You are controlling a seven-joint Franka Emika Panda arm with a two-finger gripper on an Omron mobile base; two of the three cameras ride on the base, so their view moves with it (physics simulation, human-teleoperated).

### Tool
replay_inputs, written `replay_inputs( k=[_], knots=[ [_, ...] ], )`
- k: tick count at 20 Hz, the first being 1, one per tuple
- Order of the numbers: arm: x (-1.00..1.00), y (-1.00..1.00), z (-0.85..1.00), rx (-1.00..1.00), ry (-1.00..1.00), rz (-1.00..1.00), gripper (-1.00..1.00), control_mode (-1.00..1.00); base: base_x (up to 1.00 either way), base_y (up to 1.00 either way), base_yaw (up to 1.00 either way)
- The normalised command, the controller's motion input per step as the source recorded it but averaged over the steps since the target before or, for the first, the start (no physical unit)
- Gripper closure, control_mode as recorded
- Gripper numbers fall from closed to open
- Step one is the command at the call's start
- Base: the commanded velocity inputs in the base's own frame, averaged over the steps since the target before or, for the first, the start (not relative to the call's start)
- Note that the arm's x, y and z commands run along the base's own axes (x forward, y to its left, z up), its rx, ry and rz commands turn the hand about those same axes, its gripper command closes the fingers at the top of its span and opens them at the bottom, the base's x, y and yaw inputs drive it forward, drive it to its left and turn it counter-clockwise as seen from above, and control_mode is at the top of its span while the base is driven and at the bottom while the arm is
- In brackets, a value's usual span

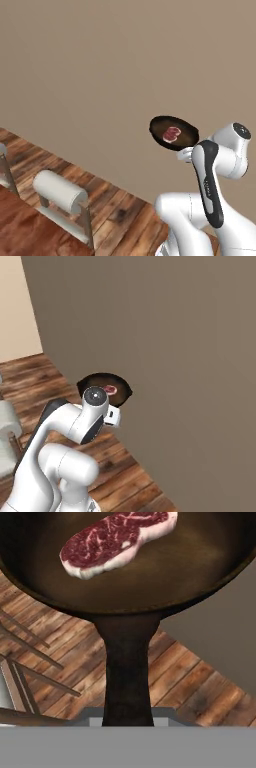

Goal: Pick up the pan with the steak in it and place it on the dining table. Then place the steak on the plate.

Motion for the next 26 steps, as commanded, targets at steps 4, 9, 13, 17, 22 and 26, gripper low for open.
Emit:
replay_inputs(
  k=[4,9,13,17,22,26],
  knots=[
    [0.00,0.00,0.00,0.00,0.00,0.00,1.00,1.00,-0.10,0.00,0.46],
    [0.00,0.00,0.00,0.00,0.00,0.00,1.00,1.00,-0.10,0.00,0.47],
    [0.00,0.00,0.00,0.00,0.00,0.00,1.00,1.00,-0.11,0.00,0.46],
    [0.00,0.00,0.00,0.00,0.00,0.00,1.00,1.00,-0.11,0.00,0.46],
    [0.00,0.00,0.00,0.00,0.00,0.00,1.00,1.00,-0.12,0.00,0.46],
    [0.00,0.00,0.00,0.00,0.00,0.00,1.00,1.00,-0.12,0.00,0.46]
  ],
)
